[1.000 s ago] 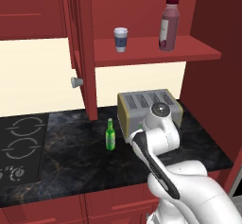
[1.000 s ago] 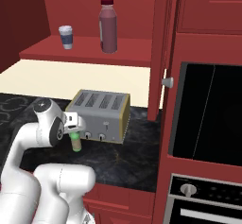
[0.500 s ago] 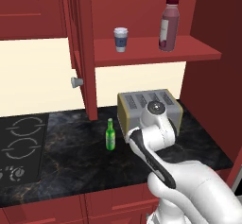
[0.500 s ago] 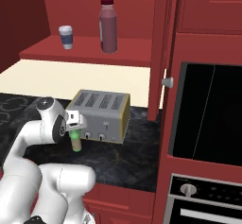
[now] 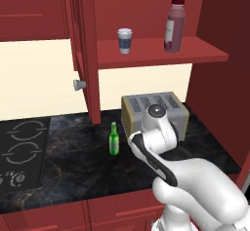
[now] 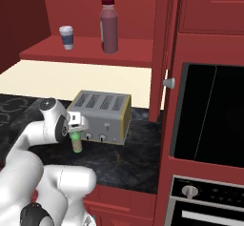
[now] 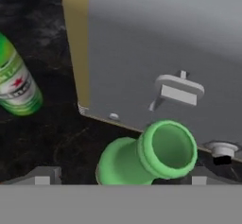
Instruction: Sort all alcoholic drinks to one cabinet, and non-alcoholic drinks to the other.
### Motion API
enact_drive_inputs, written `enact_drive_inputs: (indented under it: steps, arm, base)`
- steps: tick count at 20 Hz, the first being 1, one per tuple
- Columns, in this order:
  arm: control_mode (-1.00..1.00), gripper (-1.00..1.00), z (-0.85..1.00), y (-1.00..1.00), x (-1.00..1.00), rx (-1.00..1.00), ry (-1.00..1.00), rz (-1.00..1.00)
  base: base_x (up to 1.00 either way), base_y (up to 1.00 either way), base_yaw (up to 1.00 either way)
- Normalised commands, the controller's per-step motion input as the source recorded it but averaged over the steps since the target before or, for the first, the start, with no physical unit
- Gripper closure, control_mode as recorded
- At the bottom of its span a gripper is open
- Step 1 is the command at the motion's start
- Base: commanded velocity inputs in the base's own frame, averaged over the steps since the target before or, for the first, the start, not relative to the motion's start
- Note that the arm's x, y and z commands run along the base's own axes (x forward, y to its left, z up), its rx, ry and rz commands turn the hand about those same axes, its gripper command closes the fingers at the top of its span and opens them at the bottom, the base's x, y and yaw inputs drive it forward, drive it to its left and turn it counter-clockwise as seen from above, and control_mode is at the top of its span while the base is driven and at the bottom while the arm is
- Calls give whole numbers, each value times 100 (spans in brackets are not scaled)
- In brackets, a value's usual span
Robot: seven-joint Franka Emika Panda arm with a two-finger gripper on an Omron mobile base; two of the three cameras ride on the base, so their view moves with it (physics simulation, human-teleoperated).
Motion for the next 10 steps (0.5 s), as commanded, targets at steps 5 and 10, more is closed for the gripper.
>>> enact_drive_inputs:
  steps: [5, 10]
  arm:
    - [-100, -100, -18, -1, 17, 0, 0, -2]
    - [-100, -100, -24, -9, 10, 0, 0, -3]
  base:
    - [0, 0, 0]
    - [0, 0, 0]
